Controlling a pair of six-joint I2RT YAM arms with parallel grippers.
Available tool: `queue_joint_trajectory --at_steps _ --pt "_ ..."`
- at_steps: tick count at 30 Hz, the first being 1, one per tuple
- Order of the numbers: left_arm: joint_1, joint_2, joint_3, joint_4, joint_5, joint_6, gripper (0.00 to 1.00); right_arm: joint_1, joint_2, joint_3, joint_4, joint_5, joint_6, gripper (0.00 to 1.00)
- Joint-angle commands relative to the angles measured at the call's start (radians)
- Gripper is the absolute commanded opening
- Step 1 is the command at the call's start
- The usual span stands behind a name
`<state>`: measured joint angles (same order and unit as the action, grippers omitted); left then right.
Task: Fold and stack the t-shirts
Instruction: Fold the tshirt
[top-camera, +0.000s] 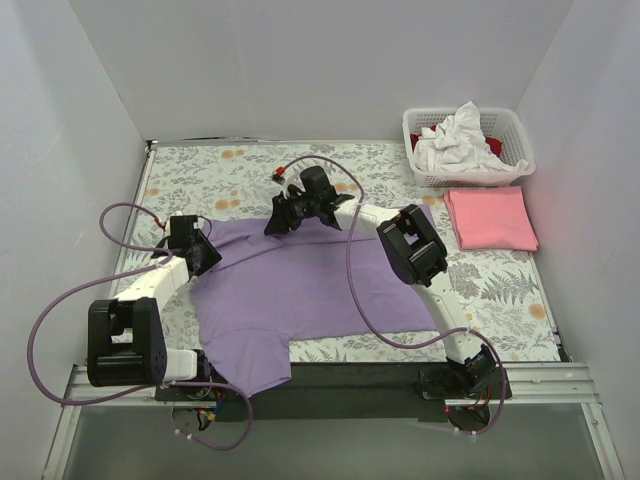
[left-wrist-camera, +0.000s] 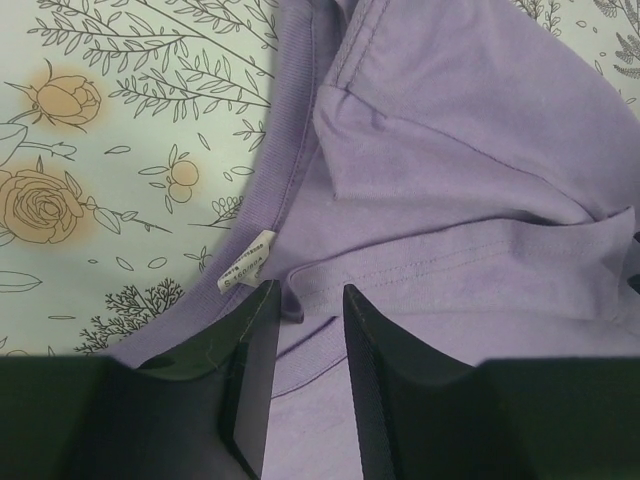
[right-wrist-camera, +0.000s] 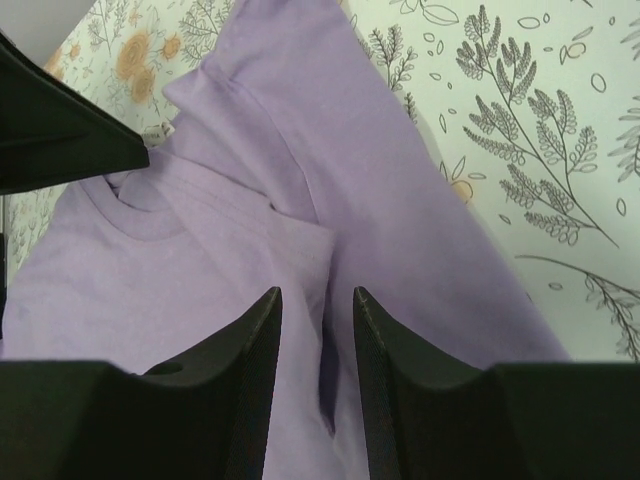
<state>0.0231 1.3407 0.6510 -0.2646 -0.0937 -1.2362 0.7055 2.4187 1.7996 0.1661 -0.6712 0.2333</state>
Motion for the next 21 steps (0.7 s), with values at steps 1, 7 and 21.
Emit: queue_joint_trajectory --at_steps 1,7,21 --pt "-0.009 -0.002 0.029 0.008 -0.009 0.012 0.29 0.015 0.036 0.084 0.042 -0.037 0.017 0.42" --pt "-0.009 0.002 0.029 0.007 -0.009 0.012 0.22 0.023 0.065 0.115 0.044 -0.06 0.024 0.39" --pt "-0.009 -0.041 0.039 -0.022 -0.009 0.009 0.0 0.023 0.011 0.061 0.046 -0.076 0.017 0.01"
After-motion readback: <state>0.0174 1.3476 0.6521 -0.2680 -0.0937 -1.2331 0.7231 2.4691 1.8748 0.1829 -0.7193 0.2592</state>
